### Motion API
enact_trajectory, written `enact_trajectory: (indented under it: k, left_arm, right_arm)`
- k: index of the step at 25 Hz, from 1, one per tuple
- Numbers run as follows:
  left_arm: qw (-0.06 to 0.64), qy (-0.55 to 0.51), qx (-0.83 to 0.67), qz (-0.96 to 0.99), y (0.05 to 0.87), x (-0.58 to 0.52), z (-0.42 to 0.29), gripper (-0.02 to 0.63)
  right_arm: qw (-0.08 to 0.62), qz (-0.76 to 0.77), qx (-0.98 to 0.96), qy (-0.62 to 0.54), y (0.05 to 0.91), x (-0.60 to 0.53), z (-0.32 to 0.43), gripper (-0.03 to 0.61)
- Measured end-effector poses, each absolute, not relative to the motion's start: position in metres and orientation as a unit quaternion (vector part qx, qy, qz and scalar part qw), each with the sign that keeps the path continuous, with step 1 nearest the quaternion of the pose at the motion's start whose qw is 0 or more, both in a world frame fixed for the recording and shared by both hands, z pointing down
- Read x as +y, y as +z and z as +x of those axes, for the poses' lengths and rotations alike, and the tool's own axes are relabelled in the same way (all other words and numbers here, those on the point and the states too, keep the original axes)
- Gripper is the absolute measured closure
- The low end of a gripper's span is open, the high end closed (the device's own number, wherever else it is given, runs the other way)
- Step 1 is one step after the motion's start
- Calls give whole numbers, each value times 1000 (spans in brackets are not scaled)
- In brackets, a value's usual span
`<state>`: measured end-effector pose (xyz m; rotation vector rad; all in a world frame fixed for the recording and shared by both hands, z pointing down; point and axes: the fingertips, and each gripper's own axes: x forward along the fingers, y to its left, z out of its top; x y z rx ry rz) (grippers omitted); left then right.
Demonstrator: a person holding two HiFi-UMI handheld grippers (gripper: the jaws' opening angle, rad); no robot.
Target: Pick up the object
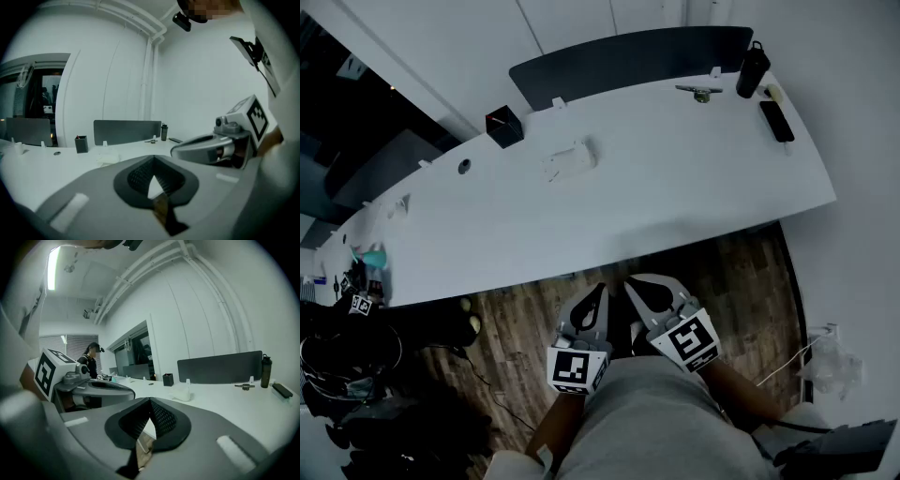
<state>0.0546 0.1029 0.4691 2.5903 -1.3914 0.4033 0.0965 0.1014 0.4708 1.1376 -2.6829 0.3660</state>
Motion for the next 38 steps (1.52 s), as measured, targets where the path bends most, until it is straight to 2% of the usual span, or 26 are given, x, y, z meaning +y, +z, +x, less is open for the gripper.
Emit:
enact_trajectory:
  k: [11, 22, 29, 35, 38]
  left_arm:
    - [100, 119, -433, 888, 487, 25, 57, 614]
    - [112, 124, -409, 897, 495, -66, -18, 614]
    - [138, 125, -401, 897, 508, -97, -54, 614]
    - [163, 116, -416, 887, 520, -109, -63, 614]
    - [168, 117, -435, 877, 525, -116, -71, 614]
  right_arm:
    - [155, 405, -892, 128, 488, 40, 94, 578]
    - [213, 397, -885, 113, 491, -50, 16, 578]
    - [310, 396, -863, 41, 506, -76, -10, 578]
    - [333, 365, -868, 46, 518, -91, -19, 578]
    - [363, 366, -857, 6, 528, -113, -17, 578]
